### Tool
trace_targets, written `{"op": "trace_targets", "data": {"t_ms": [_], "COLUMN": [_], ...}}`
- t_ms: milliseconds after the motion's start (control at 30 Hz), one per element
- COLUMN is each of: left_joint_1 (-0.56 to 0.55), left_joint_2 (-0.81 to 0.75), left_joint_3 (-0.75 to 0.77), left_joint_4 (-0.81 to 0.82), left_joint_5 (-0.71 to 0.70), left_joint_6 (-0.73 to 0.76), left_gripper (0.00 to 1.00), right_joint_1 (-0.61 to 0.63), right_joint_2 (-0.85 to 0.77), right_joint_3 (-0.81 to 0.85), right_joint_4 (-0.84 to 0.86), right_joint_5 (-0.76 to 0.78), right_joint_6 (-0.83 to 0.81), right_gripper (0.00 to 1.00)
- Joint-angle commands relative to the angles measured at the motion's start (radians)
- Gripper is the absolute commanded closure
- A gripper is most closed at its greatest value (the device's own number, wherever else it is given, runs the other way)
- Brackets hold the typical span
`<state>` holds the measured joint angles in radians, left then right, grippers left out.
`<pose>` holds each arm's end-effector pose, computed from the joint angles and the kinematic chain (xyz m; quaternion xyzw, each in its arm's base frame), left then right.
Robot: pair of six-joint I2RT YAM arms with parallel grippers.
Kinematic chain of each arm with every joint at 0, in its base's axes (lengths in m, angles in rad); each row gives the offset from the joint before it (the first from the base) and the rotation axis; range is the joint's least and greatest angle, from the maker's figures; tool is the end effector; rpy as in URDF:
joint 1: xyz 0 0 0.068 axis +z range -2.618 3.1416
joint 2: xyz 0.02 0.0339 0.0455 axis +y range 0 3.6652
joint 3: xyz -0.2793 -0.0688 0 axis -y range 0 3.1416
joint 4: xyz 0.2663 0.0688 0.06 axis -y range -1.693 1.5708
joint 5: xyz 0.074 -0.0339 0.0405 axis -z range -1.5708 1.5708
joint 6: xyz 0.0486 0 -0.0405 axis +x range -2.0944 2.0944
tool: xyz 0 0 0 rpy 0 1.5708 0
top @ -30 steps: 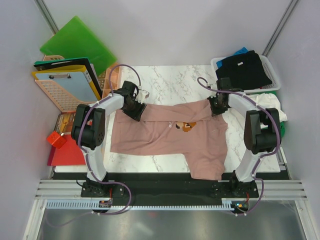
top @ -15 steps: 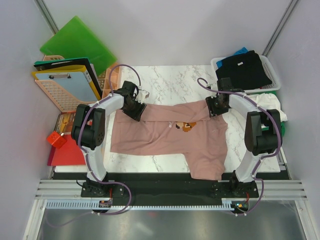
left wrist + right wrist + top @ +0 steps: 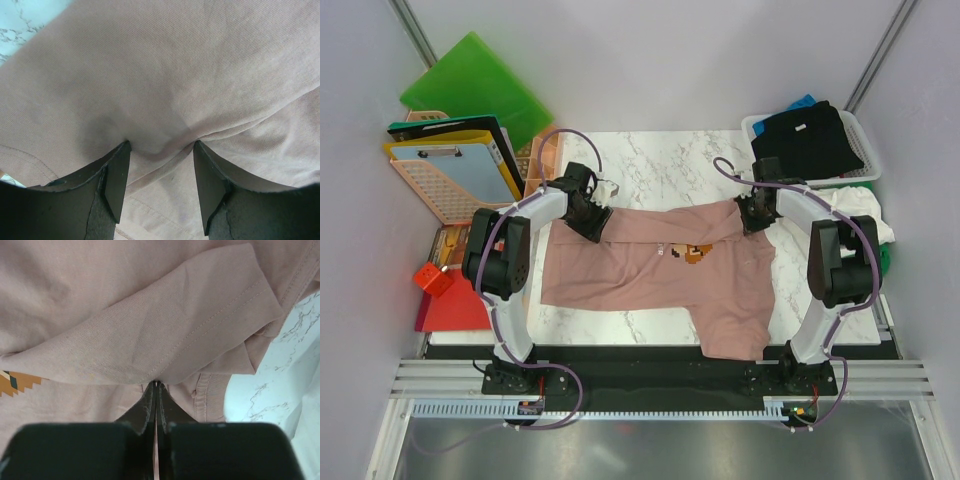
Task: Fold and stack the t-shirts
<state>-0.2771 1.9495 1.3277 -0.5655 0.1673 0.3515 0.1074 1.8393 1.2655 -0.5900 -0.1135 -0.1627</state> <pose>0.4020 -0.1228 0.1536 0.3176 0.9254 -0.0749 0.1928 0.3958 0.0482 0.1763 -0.1430 0.9673 0.0499 0.2032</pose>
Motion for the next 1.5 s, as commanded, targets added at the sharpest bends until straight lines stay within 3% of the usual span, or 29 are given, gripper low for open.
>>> {"op": "trace_targets", "data": {"t_ms": [0, 300, 567, 633, 667, 767, 933, 967, 1067, 1233, 1467], "left_joint_1": [-0.002, -0.002, -0.002, -0.002, -0.001, -0.002, -0.004, -0.002, -0.002, -0.004, -0.002], "left_joint_2": [0.011, 0.02, 0.032, 0.029, 0.026, 0.026, 0.029, 0.028, 0.02, 0.009, -0.001], "left_joint_3": [-0.038, -0.045, -0.032, -0.035, -0.039, -0.041, -0.035, -0.036, -0.042, -0.054, -0.073], "left_joint_4": [-0.036, -0.034, -0.034, -0.036, -0.036, -0.034, -0.036, -0.034, -0.034, -0.034, -0.028], "left_joint_5": [-0.005, -0.011, -0.011, -0.012, -0.012, -0.012, -0.011, -0.012, -0.018, -0.026, -0.032], "left_joint_6": [0.029, 0.03, 0.029, 0.027, 0.027, 0.024, 0.02, 0.021, 0.024, 0.03, 0.04], "left_gripper": [0.39, 0.39, 0.4, 0.4, 0.4, 0.4, 0.4, 0.4, 0.4, 0.4, 0.4], "right_joint_1": [0.0, 0.011, 0.035, 0.04, 0.04, 0.038, 0.037, 0.031, 0.023, 0.023, 0.008], "right_joint_2": [-0.026, -0.181, -0.319, -0.334, -0.356, -0.361, -0.249, -0.227, -0.135, -0.016, -0.025], "right_joint_3": [0.011, -0.005, -0.113, -0.142, -0.153, -0.187, -0.174, -0.163, -0.106, -0.006, -0.008], "right_joint_4": [0.006, -0.116, -0.195, -0.208, -0.203, -0.159, -0.05, -0.036, 0.007, 0.032, 0.044], "right_joint_5": [-0.005, -0.081, -0.127, -0.1, -0.078, 0.0, -0.018, -0.028, -0.077, -0.103, -0.057], "right_joint_6": [-0.003, -0.044, -0.083, -0.1, -0.107, -0.11, -0.061, -0.031, 0.009, 0.057, 0.054], "right_gripper": [1.0, 1.0, 1.0, 0.89, 0.67, 0.45, 0.49, 0.57, 0.7, 0.72, 0.72]}}
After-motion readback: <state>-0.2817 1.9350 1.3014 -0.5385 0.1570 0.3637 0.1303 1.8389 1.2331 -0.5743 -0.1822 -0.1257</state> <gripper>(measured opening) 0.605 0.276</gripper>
